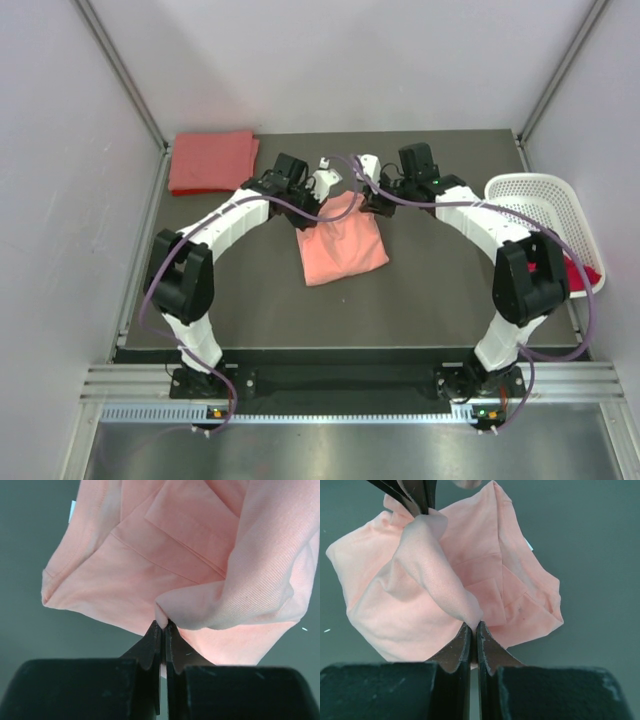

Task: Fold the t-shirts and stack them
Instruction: Fold the tshirt

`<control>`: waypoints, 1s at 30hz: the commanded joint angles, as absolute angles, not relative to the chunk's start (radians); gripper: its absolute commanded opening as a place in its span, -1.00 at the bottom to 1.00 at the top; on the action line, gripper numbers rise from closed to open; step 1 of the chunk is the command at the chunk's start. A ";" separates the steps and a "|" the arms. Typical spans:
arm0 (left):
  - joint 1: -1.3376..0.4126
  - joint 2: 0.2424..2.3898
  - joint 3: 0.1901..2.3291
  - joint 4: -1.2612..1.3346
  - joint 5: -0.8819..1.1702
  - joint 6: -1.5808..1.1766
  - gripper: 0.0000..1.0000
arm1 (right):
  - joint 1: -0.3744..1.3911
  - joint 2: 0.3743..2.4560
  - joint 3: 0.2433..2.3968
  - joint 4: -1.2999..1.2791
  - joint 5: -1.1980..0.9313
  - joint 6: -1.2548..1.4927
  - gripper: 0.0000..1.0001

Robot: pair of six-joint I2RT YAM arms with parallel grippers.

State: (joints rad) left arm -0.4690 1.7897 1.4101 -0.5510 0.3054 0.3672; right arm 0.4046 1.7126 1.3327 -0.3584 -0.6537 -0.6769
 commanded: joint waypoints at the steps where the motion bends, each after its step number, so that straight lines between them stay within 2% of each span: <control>1: -0.456 1.805 1.476 -0.485 0.298 0.385 -1.00 | 0.391 1.743 1.397 -0.270 -0.706 -0.678 -1.00; 19: -0.407 1.878 1.528 -0.396 0.206 0.402 -1.00 | 0.360 1.931 1.600 -0.242 -0.744 -0.664 -1.00; 30: -0.390 2.025 1.646 -0.413 0.229 0.431 -1.00 | 0.354 2.029 1.638 -0.219 -0.753 -0.654 -1.00</control>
State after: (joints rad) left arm -0.3988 2.0060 1.5871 -0.4553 0.2222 0.4046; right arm 0.3611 2.0121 1.5925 -0.2893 -0.6975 -0.6472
